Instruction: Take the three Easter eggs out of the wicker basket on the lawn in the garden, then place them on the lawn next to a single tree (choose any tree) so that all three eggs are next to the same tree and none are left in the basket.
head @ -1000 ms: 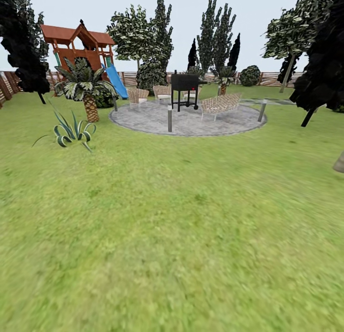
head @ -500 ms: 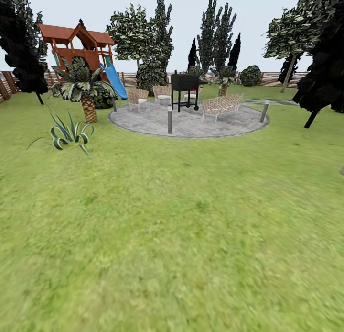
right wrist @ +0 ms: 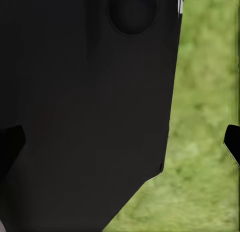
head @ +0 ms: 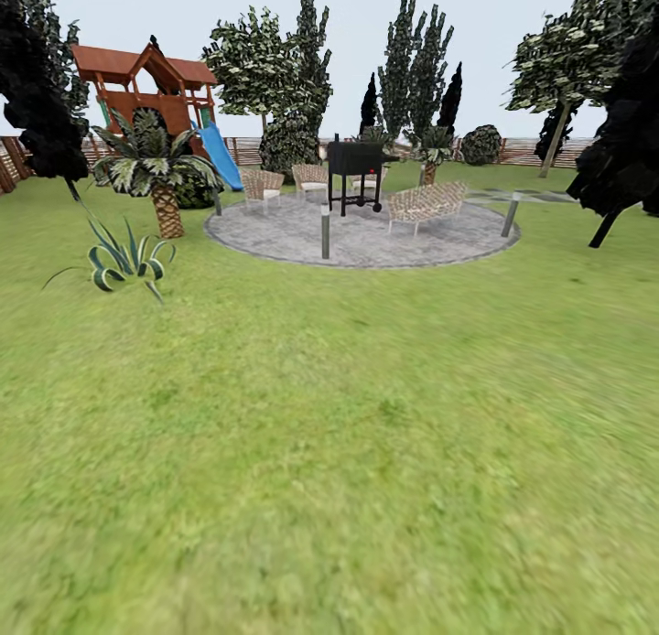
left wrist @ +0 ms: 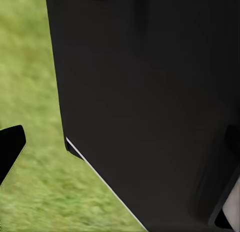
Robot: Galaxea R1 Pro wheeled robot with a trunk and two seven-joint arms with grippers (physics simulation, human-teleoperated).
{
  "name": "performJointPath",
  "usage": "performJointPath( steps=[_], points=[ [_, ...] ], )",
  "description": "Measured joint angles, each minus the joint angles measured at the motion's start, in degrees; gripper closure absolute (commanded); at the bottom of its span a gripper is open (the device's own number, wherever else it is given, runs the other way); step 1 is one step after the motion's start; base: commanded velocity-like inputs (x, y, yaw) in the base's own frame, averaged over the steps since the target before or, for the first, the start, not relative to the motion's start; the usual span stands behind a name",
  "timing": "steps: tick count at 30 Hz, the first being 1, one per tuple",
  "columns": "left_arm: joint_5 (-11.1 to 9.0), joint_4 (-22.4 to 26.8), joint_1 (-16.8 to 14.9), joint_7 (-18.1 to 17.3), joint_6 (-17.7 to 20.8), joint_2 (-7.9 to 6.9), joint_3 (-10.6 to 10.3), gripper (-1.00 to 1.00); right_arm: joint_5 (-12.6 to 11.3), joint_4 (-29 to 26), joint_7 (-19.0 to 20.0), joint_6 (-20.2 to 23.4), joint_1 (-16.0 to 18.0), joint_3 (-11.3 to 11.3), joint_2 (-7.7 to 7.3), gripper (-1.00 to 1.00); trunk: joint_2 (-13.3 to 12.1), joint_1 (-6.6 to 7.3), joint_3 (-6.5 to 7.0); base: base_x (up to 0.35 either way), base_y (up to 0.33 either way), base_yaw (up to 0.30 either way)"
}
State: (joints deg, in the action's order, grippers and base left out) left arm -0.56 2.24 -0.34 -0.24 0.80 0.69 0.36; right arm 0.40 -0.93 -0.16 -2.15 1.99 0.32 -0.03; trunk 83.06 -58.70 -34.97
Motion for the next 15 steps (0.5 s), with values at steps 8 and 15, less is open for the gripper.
performJointPath(
  steps=[8,15],
  points=[
    [-0.01,0.0,0.0,0.0,0.0,0.04,0.03,-1.0,0.0,0.0,0.0,-0.01,0.0,0.01,0.02,-1.0,0.0,0.0,0.0,0.334,0.0,0.0],
    [-0.04,0.0,0.0,0.0,0.0,0.05,0.01,-1.0,0.0,0.0,0.0,0.0,0.0,0.01,-0.04,-1.0,0.0,0.0,0.0,0.334,0.0,0.0]
  ],
)
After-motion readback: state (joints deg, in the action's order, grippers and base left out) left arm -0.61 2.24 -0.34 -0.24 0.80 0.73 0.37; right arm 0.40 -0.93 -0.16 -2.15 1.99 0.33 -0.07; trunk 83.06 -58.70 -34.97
